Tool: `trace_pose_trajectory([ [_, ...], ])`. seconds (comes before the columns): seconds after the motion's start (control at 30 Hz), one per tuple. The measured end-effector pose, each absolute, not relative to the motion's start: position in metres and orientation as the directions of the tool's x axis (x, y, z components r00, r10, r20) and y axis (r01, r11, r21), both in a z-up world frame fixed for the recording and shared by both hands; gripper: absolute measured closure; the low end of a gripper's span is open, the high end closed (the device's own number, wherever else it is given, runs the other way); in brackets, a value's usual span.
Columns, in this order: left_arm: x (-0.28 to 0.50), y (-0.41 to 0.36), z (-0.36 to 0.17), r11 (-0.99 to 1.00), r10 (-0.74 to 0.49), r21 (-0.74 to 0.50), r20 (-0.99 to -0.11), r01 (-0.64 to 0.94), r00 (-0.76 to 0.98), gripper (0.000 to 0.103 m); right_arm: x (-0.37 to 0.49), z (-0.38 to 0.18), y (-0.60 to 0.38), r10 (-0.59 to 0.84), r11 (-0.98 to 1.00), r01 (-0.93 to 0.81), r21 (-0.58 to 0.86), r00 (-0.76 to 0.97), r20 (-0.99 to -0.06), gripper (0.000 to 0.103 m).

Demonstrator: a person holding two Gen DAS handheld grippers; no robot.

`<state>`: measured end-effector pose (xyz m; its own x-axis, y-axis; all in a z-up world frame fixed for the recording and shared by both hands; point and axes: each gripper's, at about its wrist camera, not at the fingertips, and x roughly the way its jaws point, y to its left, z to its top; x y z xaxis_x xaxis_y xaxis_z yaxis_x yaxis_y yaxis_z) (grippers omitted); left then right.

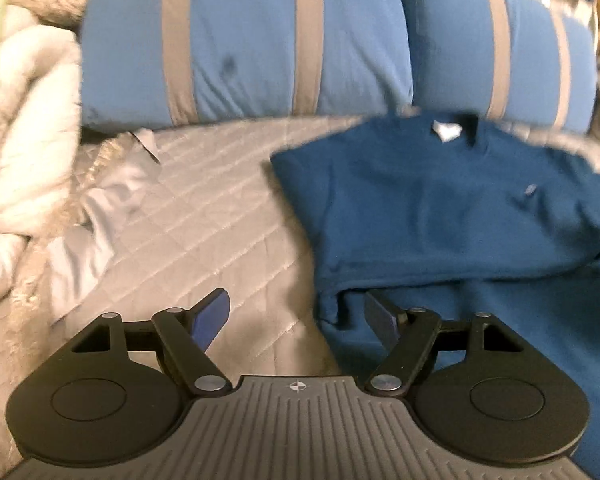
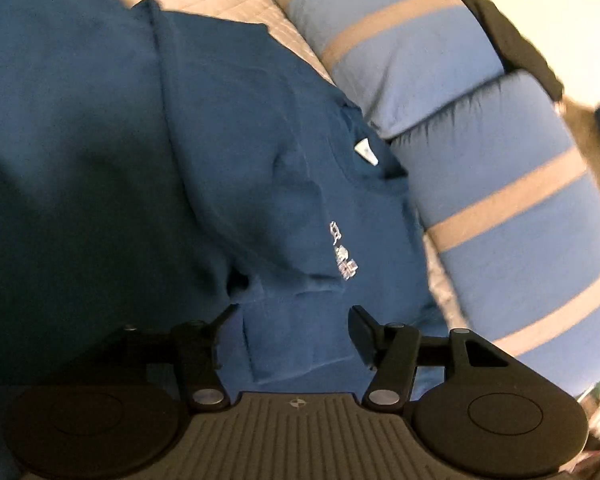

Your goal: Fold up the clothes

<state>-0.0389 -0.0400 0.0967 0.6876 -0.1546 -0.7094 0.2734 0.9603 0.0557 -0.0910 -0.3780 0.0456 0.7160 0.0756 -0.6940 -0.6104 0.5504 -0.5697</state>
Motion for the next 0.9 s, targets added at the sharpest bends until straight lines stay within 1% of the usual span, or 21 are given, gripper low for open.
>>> trace_pose_trajectory([
  [0.1,-0.062,-0.032,0.129,0.967,-0.185,0.007,-0.666,0.254,0.722,0.027,-0.081,0.045,-0.384,0.097,0.584,-0.615,-0.53,0.701,-0.706,0.043],
  [0.23,-0.091,-0.021,0.165,0.969,-0.227,-0.067,-0.614,0.237,0.756,0.025,-0.072,0.033,-0.384,0.1,0.591,-0.648,-0.48,0.65,-0.753,0.044],
  [0.27,-0.097,-0.02,0.171,0.968,-0.237,-0.083,-0.606,0.237,0.759,0.025,-0.071,0.029,-0.383,0.095,0.588,-0.655,-0.474,0.638,-0.764,0.048],
  [0.33,-0.106,-0.018,0.179,0.965,-0.255,-0.108,-0.594,0.239,0.763,0.025,-0.069,0.022,-0.383,0.085,0.582,-0.669,-0.462,0.615,-0.784,0.062],
  [0.37,-0.11,-0.018,0.182,0.963,-0.265,-0.124,-0.591,0.239,0.762,0.025,-0.068,0.02,-0.383,0.071,0.574,-0.677,-0.46,0.601,-0.796,0.076],
  [0.43,-0.114,-0.015,0.185,0.958,-0.287,-0.164,-0.591,0.236,0.754,0.025,-0.067,0.019,-0.383,0.052,0.558,-0.682,-0.472,0.596,-0.801,0.081],
  [0.47,-0.116,-0.013,0.186,0.954,-0.299,-0.188,-0.591,0.233,0.749,0.025,-0.068,0.021,-0.383,0.045,0.55,-0.68,-0.485,0.604,-0.796,0.088],
  [0.53,-0.12,-0.008,0.189,0.946,-0.321,-0.245,-0.596,0.214,0.736,0.025,-0.071,0.029,-0.384,0.016,0.522,-0.655,-0.546,0.648,-0.761,0.089],
  [0.57,-0.121,-0.005,0.19,0.941,-0.33,-0.266,-0.597,0.208,0.731,0.025,-0.075,0.036,-0.384,0.0,0.49,-0.635,-0.597,0.685,-0.729,0.089],
  [0.63,-0.125,-0.003,0.193,0.938,-0.336,-0.283,-0.594,0.202,0.731,0.025,-0.081,0.046,-0.389,-0.02,0.445,-0.601,-0.664,0.734,-0.679,0.089],
  [0.7,-0.128,-0.004,0.194,0.936,-0.341,-0.285,-0.587,0.207,0.735,0.025,-0.089,0.056,-0.39,-0.021,0.421,-0.589,-0.69,0.754,-0.656,0.088],
  [0.77,-0.132,-0.005,0.196,0.934,-0.345,-0.286,-0.579,0.212,0.739,0.025,-0.097,0.056,-0.393,-0.031,0.41,-0.592,-0.694,0.752,-0.659,0.082],
  [0.8,-0.134,-0.007,0.196,0.931,-0.354,-0.292,-0.575,0.219,0.737,0.025,-0.099,0.054,-0.394,-0.04,0.414,-0.584,-0.698,0.754,-0.655,0.069],
  [0.83,-0.136,-0.01,0.196,0.928,-0.362,-0.295,-0.571,0.228,0.737,0.025,-0.101,0.053,-0.396,-0.045,0.438,-0.573,-0.693,0.756,-0.653,0.059],
  [0.87,-0.139,-0.013,0.195,0.925,-0.371,-0.298,-0.567,0.237,0.736,0.025,-0.103,0.056,-0.401,-0.034,0.484,-0.566,-0.668,0.75,-0.66,0.042],
  [0.9,-0.14,-0.017,0.195,0.924,-0.375,-0.291,-0.564,0.247,0.736,0.025,-0.105,0.058,-0.406,-0.023,0.529,-0.557,-0.64,0.745,-0.667,0.036],
])
